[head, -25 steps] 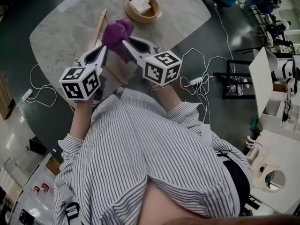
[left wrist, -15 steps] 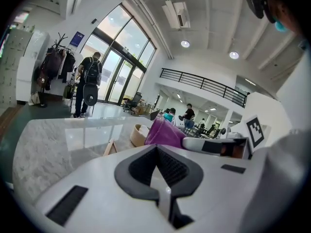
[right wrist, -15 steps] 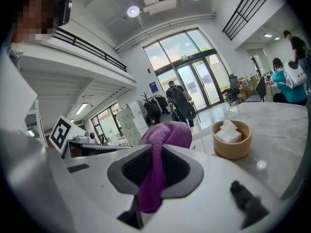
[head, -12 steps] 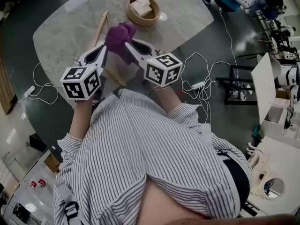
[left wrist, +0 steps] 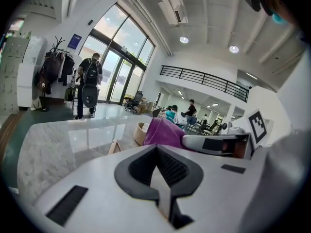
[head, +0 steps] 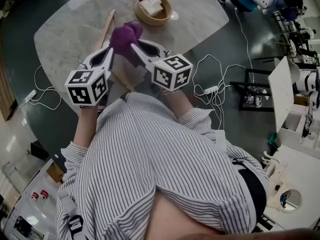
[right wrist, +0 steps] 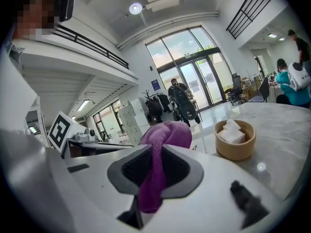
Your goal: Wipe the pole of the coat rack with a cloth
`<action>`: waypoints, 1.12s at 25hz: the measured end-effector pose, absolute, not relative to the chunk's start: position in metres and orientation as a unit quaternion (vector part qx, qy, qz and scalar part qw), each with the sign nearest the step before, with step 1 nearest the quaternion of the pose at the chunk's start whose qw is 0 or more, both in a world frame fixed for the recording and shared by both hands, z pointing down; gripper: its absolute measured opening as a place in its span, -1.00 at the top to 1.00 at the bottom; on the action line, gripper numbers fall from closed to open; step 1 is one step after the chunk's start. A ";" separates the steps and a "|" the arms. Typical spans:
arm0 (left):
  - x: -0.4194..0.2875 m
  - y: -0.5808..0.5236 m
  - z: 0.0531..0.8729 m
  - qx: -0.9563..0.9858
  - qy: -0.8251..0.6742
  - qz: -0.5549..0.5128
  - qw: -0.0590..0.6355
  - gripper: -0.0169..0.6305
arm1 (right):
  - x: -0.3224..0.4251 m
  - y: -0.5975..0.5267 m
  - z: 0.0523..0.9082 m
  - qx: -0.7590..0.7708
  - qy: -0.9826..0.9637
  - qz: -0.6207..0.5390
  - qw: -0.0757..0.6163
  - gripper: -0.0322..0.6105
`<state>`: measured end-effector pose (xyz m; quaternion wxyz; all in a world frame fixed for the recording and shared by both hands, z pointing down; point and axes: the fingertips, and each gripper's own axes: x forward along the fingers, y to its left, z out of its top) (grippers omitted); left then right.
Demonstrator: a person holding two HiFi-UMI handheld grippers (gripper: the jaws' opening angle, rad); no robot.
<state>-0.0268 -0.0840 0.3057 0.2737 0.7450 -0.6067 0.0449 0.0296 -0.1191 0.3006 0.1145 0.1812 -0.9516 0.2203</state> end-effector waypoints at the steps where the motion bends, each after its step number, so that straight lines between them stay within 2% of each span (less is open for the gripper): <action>1: -0.029 -0.084 0.306 0.744 -0.608 0.043 0.274 0.92 | 0.028 -0.119 0.301 0.181 -0.952 0.219 0.116 0.71; 28: -0.042 -0.091 0.311 0.742 -0.600 0.020 0.300 0.92 | 0.014 -0.121 0.312 0.185 -0.951 0.208 0.135 0.71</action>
